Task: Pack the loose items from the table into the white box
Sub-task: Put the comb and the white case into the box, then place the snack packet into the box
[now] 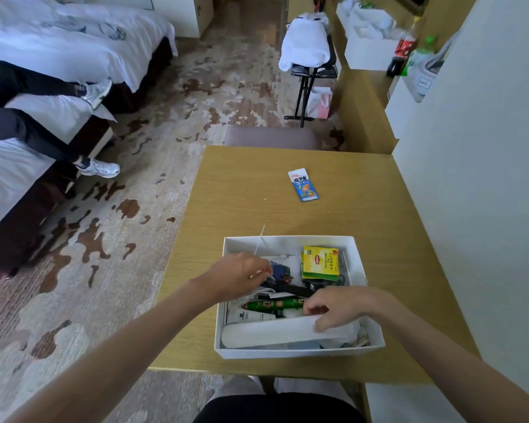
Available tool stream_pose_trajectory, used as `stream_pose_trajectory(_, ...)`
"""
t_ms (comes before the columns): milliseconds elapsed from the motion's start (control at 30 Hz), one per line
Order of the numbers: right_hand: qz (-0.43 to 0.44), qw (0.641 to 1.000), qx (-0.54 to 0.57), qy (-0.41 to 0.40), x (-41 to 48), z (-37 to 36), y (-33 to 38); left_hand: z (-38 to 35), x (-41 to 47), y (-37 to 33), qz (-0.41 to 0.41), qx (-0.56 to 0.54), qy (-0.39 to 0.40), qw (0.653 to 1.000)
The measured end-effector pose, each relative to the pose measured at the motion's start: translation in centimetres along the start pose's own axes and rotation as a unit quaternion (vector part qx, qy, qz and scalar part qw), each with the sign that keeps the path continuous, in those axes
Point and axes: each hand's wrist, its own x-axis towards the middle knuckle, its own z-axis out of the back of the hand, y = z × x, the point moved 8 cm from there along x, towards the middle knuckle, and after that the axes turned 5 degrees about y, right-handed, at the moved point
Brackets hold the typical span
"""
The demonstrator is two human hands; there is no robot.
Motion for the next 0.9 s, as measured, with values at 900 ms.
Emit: stream_pose_trajectory(900,-0.135,0.854,0.219,-0.452,3.9,24.1,-14.5,3.3,16.6,7.7,0.152,-0.090,0.014,0.984)
